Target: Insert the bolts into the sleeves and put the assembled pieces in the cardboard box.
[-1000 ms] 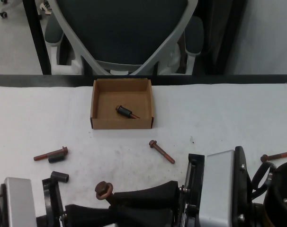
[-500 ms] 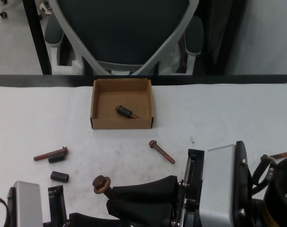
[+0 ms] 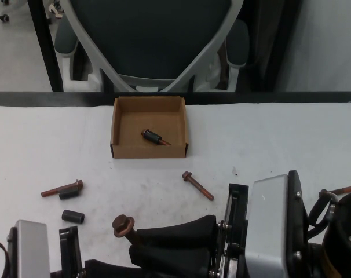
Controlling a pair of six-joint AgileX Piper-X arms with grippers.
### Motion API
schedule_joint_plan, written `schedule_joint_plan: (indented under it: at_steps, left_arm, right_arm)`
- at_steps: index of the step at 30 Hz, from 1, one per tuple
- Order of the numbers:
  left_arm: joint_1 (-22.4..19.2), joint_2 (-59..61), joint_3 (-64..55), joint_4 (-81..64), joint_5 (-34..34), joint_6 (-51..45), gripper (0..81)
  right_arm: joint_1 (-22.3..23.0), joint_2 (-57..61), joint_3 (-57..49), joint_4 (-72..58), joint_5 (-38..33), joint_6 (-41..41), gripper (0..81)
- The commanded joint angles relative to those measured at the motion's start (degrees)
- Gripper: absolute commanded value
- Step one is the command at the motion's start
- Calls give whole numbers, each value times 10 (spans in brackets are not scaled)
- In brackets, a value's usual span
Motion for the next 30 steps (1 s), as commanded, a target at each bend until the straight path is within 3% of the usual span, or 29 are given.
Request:
schedule_joint_plan:
  at_steps: [1, 12, 30]
  left_arm:
    - [-2, -1, -8, -13, 6, -3, 8]
    - [-2, -1, -8, -31, -14, -12, 8]
    - [-2, 39, -14, -67, 11, -38, 8]
  right_arm:
    - [-1, 0, -8, -8, -5, 6, 2]
    - [-1, 0, -8, -8, -5, 8, 2]
    - [-1, 0, -8, -8, -7, 9, 2]
